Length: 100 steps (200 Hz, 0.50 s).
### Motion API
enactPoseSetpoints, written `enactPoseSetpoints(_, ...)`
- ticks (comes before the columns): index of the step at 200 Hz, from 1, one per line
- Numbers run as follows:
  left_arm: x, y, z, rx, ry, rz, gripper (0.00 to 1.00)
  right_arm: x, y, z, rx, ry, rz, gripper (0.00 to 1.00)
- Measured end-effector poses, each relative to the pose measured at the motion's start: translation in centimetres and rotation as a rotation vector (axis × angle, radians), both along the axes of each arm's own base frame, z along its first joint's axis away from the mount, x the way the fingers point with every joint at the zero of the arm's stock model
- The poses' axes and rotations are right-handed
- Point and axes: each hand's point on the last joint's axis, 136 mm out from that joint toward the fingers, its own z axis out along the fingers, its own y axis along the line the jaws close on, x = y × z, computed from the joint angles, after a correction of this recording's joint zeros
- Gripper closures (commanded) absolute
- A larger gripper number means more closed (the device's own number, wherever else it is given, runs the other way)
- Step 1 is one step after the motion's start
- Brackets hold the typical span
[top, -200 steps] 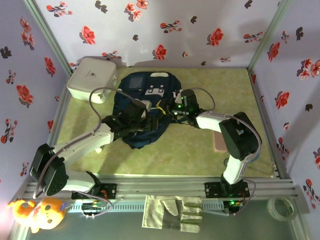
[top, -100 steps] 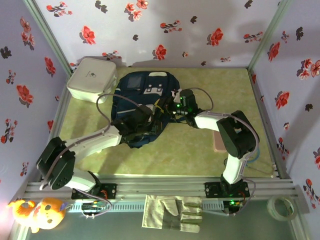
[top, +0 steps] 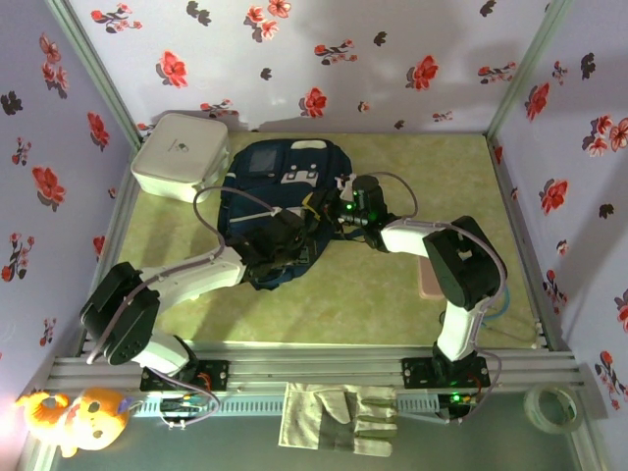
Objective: Pack books, pencil case, and school supplies into a backpack
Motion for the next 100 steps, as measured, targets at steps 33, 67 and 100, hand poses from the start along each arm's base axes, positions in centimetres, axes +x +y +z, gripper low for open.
enactPoseSetpoints(33, 0.1, 0.4, -0.3, 0.018, -0.012, 0.015, 1.0, 0.0, -0.1, -0.3, -0.006, 0.004, -0.008, 0.86)
enactPoseSetpoints(67, 0.0, 0.9, -0.2, 0.029, -0.027, 0.024, 1.0, 0.0, -0.7, -0.9, -0.027, 0.003, -0.033, 0.87)
enactPoseSetpoints(100, -0.9, 2.2, 0.8, 0.002, -0.055, 0.03, 1.0, -0.3, -1.5, -0.9, -0.037, 0.008, -0.054, 0.89)
